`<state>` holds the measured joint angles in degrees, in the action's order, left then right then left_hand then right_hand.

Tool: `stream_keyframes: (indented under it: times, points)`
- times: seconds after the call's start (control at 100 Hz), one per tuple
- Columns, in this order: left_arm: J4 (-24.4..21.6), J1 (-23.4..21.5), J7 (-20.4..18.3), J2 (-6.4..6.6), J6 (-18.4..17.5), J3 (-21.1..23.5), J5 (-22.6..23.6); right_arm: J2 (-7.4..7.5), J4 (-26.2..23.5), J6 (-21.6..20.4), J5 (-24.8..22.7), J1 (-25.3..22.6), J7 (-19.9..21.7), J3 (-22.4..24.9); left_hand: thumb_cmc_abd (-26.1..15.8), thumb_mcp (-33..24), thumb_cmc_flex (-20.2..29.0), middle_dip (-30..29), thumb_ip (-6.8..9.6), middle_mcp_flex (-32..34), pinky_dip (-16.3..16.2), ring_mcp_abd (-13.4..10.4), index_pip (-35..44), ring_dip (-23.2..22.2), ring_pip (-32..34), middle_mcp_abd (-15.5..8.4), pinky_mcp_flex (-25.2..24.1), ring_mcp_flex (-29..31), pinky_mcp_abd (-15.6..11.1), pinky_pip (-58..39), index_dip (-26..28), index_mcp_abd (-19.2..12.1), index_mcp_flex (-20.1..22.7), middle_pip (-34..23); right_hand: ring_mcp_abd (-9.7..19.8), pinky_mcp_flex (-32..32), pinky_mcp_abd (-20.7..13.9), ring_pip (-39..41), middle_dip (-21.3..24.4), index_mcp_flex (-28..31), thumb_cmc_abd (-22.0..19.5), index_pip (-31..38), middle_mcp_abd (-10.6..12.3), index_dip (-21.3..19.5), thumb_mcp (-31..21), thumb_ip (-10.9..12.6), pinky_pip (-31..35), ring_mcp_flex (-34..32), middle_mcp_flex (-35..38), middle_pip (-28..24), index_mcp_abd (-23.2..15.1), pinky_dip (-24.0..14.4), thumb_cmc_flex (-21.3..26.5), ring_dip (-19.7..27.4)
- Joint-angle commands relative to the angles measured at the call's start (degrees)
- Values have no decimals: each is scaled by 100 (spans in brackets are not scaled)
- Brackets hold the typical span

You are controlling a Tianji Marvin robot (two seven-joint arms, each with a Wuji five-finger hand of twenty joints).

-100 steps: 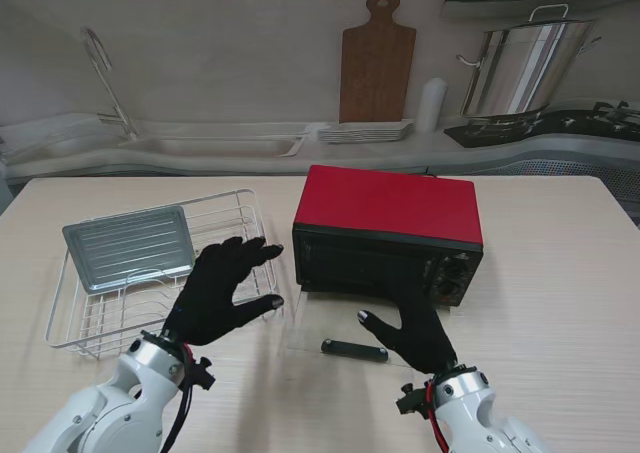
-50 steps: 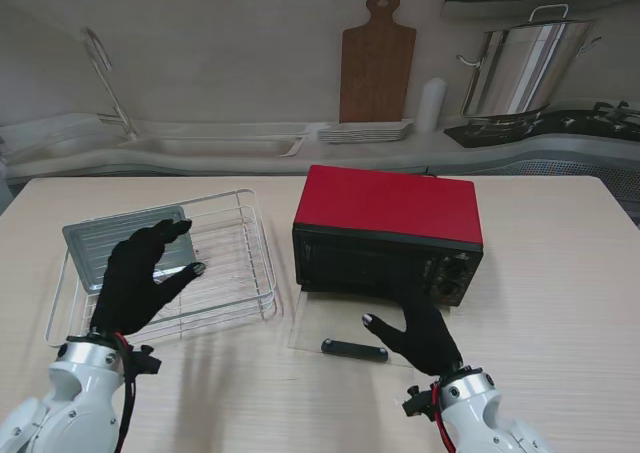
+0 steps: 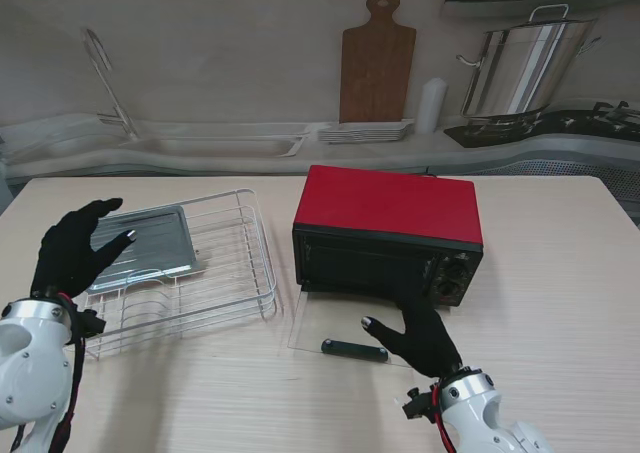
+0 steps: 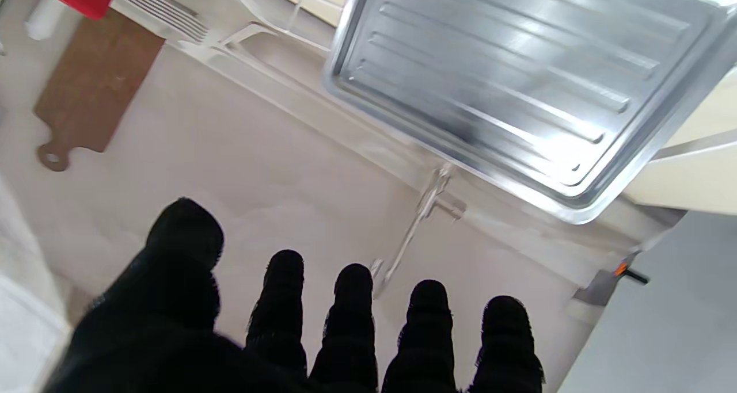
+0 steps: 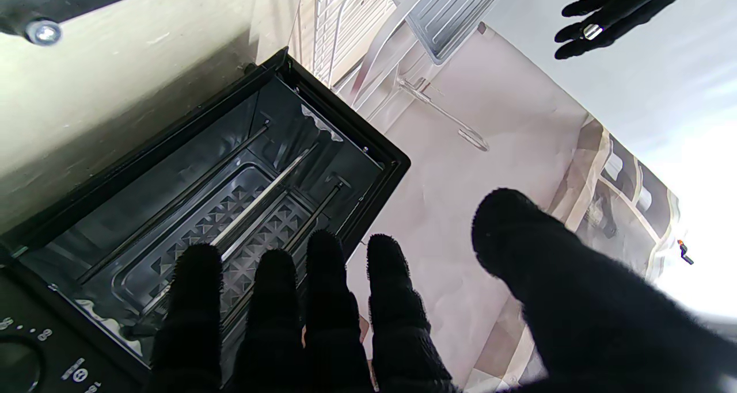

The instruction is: Slide the trays into the oven

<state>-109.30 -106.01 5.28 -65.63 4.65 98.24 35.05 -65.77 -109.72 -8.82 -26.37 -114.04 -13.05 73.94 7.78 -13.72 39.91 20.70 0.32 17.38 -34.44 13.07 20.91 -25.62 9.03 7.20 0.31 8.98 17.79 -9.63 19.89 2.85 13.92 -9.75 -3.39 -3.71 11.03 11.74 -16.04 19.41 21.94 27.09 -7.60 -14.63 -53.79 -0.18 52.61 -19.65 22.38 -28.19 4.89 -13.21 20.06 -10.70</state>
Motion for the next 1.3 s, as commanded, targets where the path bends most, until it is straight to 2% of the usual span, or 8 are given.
stream_keyframes:
  times: [0.0, 0.41, 0.6, 0.8, 0.97, 1.01, 1.2, 1.29]
  points:
    - [68, 102, -174, 63, 151, 79, -130, -6, -31, 13, -7, -76, 117, 19, 56, -184, -106, 118, -73, -198, -155, -17, 96, -114, 122, -32, 16, -16, -31, -73, 33, 32, -118, -84, 237, 62, -33, -77, 54, -172, 23, 46, 213, 78, -56, 355, -113, 181, -184, 58, -83, 92, -206, 76]
    - [1003, 1032, -1072, 303, 362, 135, 282, 2, -43, 145, 4, -79, 203, 127, 111, -229, -126, 141, -80, -302, -241, -91, 124, -128, 159, -137, 44, -54, -76, -149, 45, 3, -307, -130, 246, 62, -37, -77, 54, -160, 28, 49, 218, 99, -58, 360, -100, 181, -181, 54, -67, 96, -208, 77]
    - [1500, 1405, -1231, 373, 320, 128, 466, 1, -74, 187, 2, -87, 210, 158, 401, -798, -256, 173, -141, -414, -245, -178, 251, -112, 220, -173, 72, -55, -155, -388, 86, 5, -545, -235, 252, 49, -34, -72, 54, -151, 31, 51, 217, 103, -59, 362, -87, 175, -175, 52, -62, 94, -204, 75]
    - [1906, 1716, -1504, 460, 95, 108, 574, -5, -97, 240, 8, -93, 201, 196, 409, -908, -330, 161, -174, -421, -201, -210, 286, -94, 233, -178, -45, -52, -225, -755, 77, 11, -511, -255, 256, 43, -37, -67, 55, -139, 35, 51, 222, 107, -65, 364, -72, 174, -165, 55, -62, 88, -213, 72]
    - [2269, 2013, -1608, 493, 69, -39, 518, -4, -103, 283, -11, -85, 208, 221, 415, -928, -313, 177, -184, -376, -76, -224, 311, -88, 252, -179, -159, -23, -259, -1110, 76, 33, -489, -297, 265, 40, -30, -67, 55, -139, 33, 50, 218, 109, -70, 364, -63, 167, -158, 55, -57, 84, -215, 72]
    - [2351, 2073, -1638, 508, 55, -73, 575, -4, -104, 293, -17, -84, 211, 226, 422, -978, -345, 186, -192, -381, 197, -229, 311, -86, 257, -175, -223, -17, -257, -1384, 64, 44, -501, -294, 255, 42, -34, -67, 54, -135, 33, 52, 226, 108, -67, 363, -61, 169, -159, 54, -64, 83, -218, 72]
    - [2708, 2355, -1706, 528, 190, -210, 545, -3, -108, 341, -32, -88, 221, 259, 569, -1084, -179, 202, -184, -379, 204, -248, 245, -98, 292, -194, -227, 40, -311, -1545, 29, 56, -563, -332, 257, 33, -27, -65, 53, -128, 36, 56, 215, 108, -71, 367, -50, 157, -148, 52, -55, 78, -211, 72]
    - [2827, 2440, -1745, 549, 202, -253, 632, -3, -105, 379, -32, -81, 231, 279, 902, -1645, -138, 219, -267, -417, 278, -278, -102, -120, 359, -252, -205, 104, -373, -1822, -166, 50, -537, -403, 259, 34, -28, -68, 54, -128, 36, 53, 216, 109, -70, 366, -46, 160, -147, 54, -56, 76, -215, 72]
